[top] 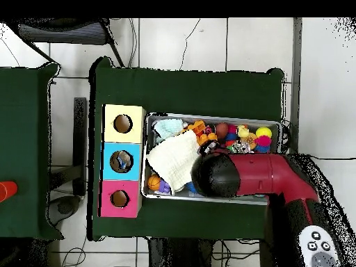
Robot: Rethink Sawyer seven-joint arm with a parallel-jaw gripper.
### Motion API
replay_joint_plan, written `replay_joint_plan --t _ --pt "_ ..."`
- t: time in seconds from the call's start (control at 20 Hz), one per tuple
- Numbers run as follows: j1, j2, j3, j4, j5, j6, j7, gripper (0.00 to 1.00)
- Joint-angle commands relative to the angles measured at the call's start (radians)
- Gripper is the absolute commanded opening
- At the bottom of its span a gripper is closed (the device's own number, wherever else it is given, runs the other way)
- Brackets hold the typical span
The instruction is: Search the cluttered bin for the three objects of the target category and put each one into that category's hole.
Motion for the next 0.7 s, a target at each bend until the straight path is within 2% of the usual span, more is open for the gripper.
replay_joint_plan --t 0.05,0.1,0.15,0.2,0.45,0.6,0.7 --pt "0.035 0.02 -0.003 0.101 0.023 -0.044 0.02 0.0" --pt "0.038 0.026 -0.007 0.09 -0.003 -0.053 -0.002 0.0" --pt "0.021 0.034 0.009 0.095 0.002 -0.06 -0.029 0.0" --pt "0.019 0.043 0.012 0.095 0.004 -0.048 -0.048 1.0" --pt "-0.017 0.075 0.042 0.101 -0.005 -0.116 -0.076 1.0" --pt "-0.01 0.112 0.026 0.076 0.001 -0.133 -0.035 1.0" --pt "-0.006 0.128 0.018 0.067 -0.02 -0.177 -0.025 1.0"
